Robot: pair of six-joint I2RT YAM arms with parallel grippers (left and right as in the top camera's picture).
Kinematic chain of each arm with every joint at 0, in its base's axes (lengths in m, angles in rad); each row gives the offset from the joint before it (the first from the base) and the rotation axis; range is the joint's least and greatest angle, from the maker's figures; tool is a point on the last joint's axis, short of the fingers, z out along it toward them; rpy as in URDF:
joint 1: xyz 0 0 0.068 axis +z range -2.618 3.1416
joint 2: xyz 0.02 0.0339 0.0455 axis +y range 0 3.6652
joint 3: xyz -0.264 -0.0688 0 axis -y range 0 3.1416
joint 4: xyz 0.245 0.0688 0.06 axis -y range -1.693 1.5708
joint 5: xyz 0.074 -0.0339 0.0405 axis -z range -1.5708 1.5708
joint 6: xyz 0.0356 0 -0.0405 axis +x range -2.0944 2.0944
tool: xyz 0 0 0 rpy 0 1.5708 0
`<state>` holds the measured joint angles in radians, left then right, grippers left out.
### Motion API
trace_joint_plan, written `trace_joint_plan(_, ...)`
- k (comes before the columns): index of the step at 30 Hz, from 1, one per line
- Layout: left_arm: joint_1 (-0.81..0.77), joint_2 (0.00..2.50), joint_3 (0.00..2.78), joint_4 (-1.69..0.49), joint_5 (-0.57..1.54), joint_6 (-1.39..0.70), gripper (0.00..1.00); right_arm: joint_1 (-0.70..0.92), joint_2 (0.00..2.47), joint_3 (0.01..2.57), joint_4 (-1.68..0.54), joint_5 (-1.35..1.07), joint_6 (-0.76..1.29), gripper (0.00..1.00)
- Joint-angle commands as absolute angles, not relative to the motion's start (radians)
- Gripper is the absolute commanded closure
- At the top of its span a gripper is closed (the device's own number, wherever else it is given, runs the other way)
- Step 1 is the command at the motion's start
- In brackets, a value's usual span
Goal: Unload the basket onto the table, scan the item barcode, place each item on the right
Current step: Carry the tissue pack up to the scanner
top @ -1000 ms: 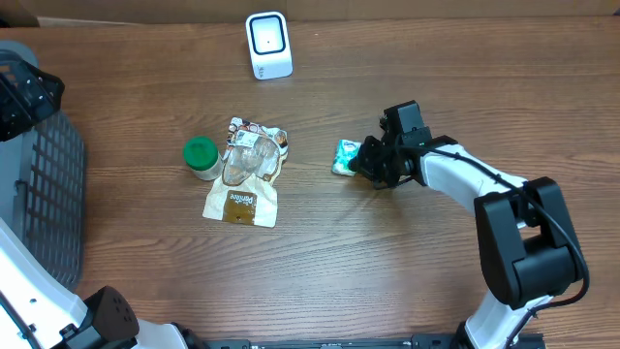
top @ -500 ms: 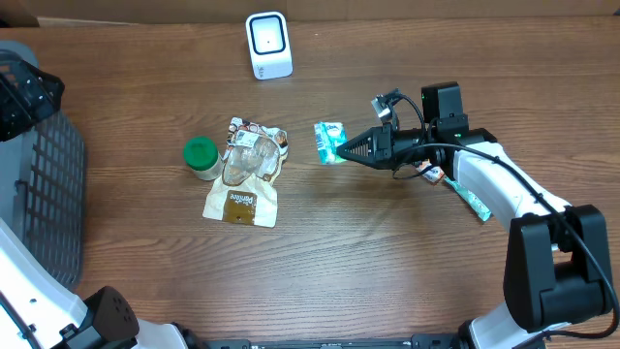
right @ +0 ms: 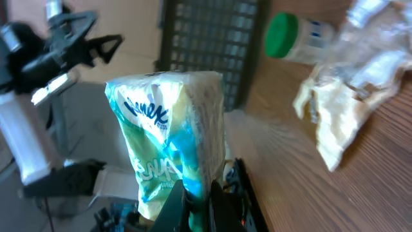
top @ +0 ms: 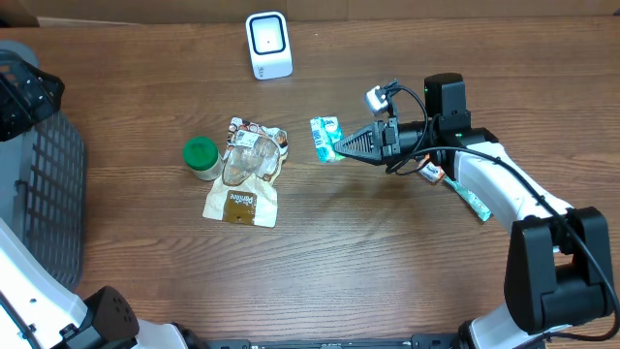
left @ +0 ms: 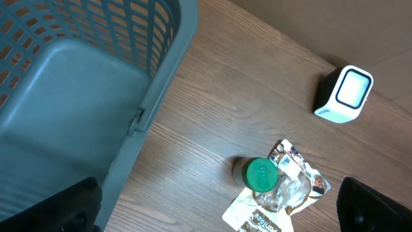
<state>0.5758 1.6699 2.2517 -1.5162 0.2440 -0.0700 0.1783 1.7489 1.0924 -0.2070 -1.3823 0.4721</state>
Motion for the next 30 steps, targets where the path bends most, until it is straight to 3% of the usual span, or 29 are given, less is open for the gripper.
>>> trace_joint_plan(1,0.576,1.662,2.267,-1.515,0.252,-0.047,0.0,0.182,1.713,1.117,-0.303,-1.187,0.451,0.96)
trace_joint_plan(6,0.576,1.662,2.267,-1.515,0.252,-0.047,0.01,0.184,1.713,1.117,-0.516,-0.894,0.361,0.96)
trace_joint_plan(12,0.576,1.662,2.267,-1.515,0.252,-0.047,0.0,0.185,1.713,1.208,-0.639,-0.787,0.33,0.96)
trace_joint_plan(19,0.576,1.662,2.267,-1.515,0.252,-0.047,0.0,0.221,1.73,1.579,-0.902,-0.528,0.282,0.96)
trace_joint_plan(30,0.576,1.662,2.267,-1.515,0.252,-0.047,0.01,0.45,2.013,2.176,-1.004,0.052,0.131,0.96)
